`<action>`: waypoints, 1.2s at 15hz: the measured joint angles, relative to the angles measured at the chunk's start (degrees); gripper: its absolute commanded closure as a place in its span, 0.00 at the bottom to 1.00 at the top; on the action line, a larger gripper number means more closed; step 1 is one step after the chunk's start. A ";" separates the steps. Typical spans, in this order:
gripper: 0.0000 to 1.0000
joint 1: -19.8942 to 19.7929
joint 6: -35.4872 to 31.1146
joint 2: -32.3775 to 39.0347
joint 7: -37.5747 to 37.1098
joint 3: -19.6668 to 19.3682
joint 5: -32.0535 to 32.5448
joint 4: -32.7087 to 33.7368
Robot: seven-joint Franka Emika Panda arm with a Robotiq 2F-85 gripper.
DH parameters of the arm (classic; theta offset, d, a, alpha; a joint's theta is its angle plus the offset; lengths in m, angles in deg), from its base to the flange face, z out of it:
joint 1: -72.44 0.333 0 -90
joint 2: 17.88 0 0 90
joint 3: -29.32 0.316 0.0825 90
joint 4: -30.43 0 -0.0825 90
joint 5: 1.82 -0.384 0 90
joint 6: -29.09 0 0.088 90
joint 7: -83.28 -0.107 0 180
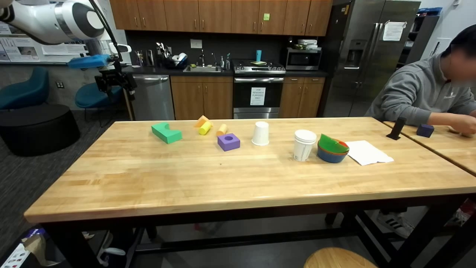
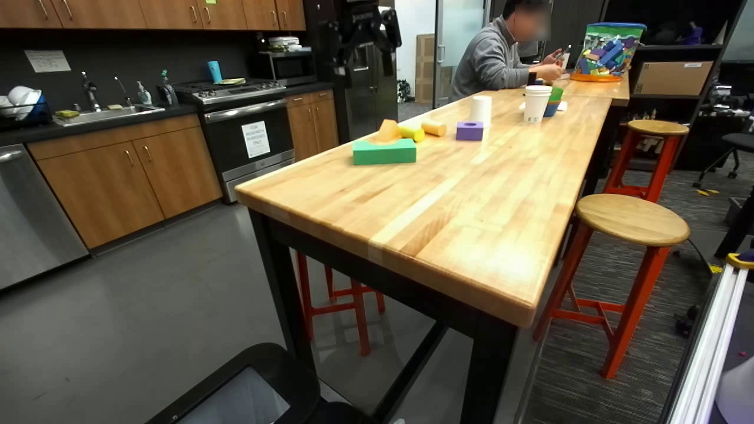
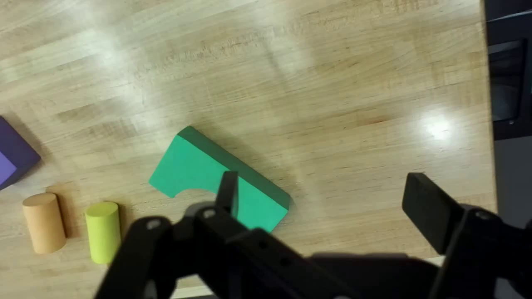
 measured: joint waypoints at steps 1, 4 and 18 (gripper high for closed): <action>0.00 -0.03 -0.03 0.60 0.00 -0.54 0.01 0.37; 0.00 -0.22 -0.05 2.33 0.00 -1.88 0.01 1.49; 0.00 -0.25 0.17 8.22 6.32 -3.34 1.01 5.21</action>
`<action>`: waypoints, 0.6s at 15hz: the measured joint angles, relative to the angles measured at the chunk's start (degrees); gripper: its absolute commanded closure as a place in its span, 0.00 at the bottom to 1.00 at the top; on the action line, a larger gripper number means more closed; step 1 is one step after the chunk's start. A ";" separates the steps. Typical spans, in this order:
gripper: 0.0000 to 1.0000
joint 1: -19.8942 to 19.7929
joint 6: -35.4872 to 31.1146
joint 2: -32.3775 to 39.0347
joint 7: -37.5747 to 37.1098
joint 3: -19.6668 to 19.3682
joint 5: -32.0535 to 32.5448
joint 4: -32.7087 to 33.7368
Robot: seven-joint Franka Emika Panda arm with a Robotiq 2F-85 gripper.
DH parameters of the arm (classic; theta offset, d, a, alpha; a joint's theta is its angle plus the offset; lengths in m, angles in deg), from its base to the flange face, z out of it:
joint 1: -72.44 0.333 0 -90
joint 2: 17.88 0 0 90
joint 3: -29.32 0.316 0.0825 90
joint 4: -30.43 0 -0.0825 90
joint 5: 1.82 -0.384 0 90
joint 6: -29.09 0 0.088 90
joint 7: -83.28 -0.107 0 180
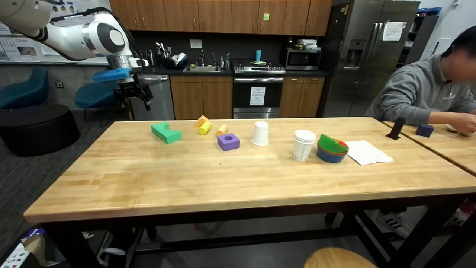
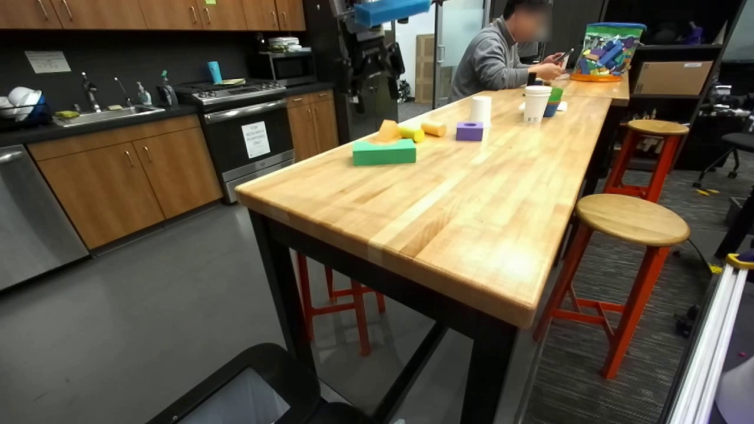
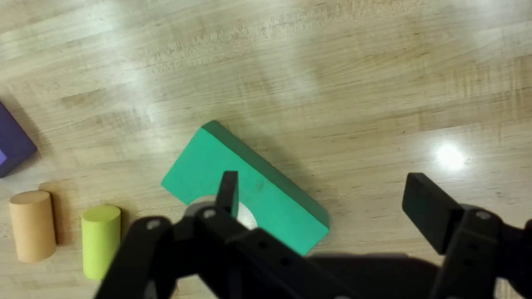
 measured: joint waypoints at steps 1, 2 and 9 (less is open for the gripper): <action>0.00 0.00 0.00 0.09 0.99 -0.05 0.31 0.09; 0.00 -0.01 0.00 0.13 1.92 -0.11 0.60 0.14; 0.00 -0.54 -0.06 0.59 8.59 -0.18 1.69 0.12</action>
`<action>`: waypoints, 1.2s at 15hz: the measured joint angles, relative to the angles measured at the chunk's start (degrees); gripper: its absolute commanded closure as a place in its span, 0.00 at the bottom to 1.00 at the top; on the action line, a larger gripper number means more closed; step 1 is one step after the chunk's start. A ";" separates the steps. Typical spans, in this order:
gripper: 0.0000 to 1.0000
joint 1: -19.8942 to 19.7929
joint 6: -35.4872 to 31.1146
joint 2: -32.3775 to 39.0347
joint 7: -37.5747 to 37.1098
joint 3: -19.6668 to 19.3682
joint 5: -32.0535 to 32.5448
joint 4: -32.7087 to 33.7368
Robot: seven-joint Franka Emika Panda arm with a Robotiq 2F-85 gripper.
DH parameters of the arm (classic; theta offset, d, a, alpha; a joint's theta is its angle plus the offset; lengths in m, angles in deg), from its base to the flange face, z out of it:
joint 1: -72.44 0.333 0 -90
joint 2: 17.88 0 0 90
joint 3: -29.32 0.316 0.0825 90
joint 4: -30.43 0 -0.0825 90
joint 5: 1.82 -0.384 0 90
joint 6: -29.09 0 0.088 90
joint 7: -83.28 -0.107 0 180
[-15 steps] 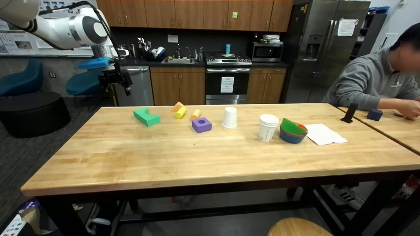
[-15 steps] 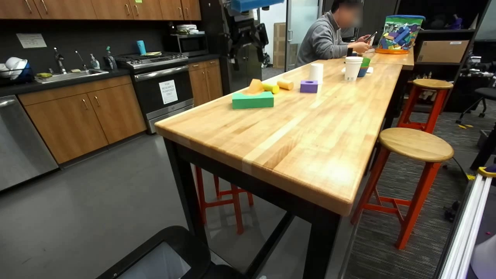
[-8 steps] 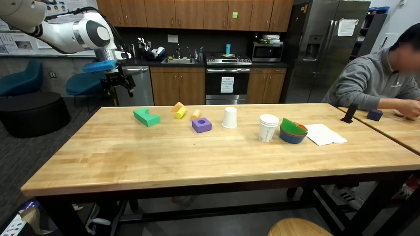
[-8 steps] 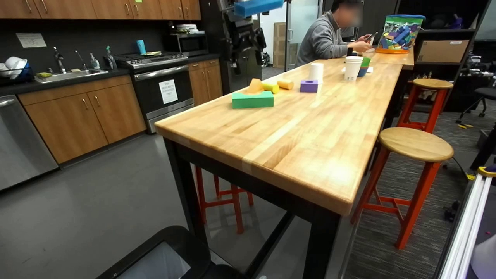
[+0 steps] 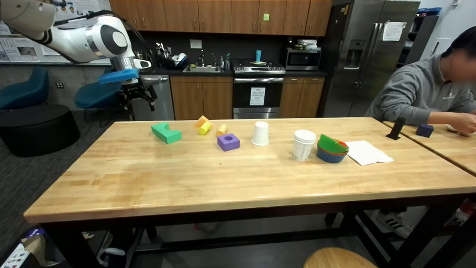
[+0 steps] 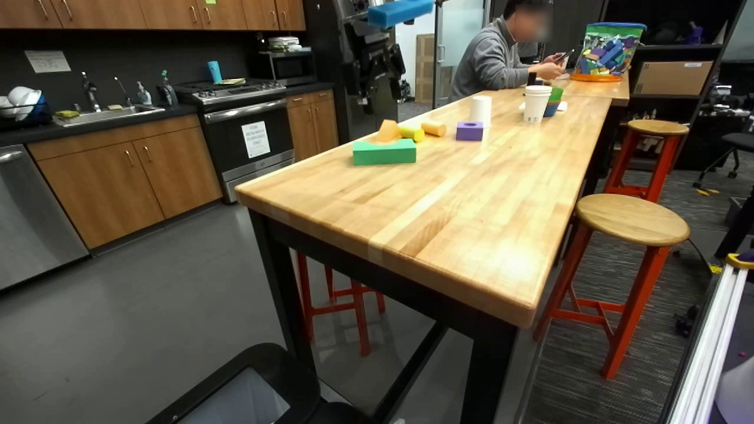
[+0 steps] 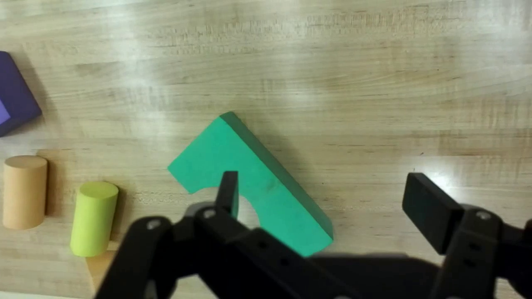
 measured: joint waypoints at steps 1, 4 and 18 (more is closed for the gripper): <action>0.00 -0.02 0.02 0.19 0.37 0.00 0.00 0.00; 0.00 -0.16 0.05 0.92 0.95 0.00 0.00 0.01; 0.00 -1.27 -0.48 4.20 4.35 -0.94 0.21 2.65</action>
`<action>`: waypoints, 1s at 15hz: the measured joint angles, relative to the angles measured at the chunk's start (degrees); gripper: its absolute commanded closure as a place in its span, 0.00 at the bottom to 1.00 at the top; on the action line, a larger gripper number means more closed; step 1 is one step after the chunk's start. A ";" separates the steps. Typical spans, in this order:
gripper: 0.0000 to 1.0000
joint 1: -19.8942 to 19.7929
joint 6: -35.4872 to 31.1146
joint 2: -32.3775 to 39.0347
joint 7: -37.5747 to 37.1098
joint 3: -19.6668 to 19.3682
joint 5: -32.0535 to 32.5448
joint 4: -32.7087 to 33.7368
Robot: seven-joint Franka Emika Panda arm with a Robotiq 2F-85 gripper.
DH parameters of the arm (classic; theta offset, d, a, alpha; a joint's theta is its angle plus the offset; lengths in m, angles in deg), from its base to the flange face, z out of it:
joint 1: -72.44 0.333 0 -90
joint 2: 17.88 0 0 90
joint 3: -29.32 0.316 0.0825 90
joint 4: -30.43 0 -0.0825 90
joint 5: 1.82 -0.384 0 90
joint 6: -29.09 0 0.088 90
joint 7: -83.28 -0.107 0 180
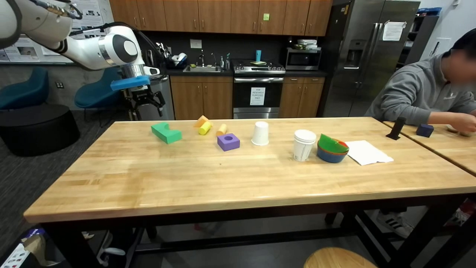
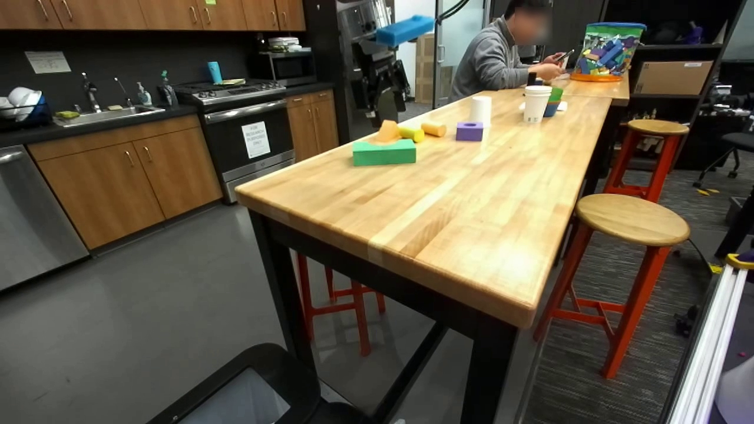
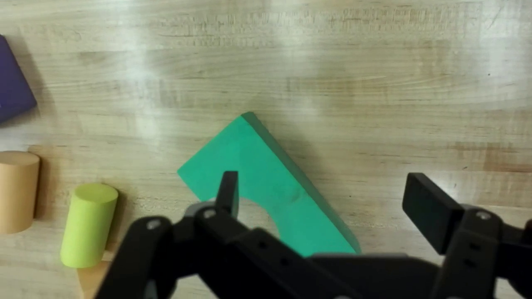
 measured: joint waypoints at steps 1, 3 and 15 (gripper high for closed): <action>0.00 0.00 0.00 0.10 0.00 -0.14 0.17 0.68; 0.00 -0.02 0.04 0.34 0.00 -0.42 0.71 2.13; 0.00 -0.18 1.63 5.71 2.15 -0.72 1.23 10.41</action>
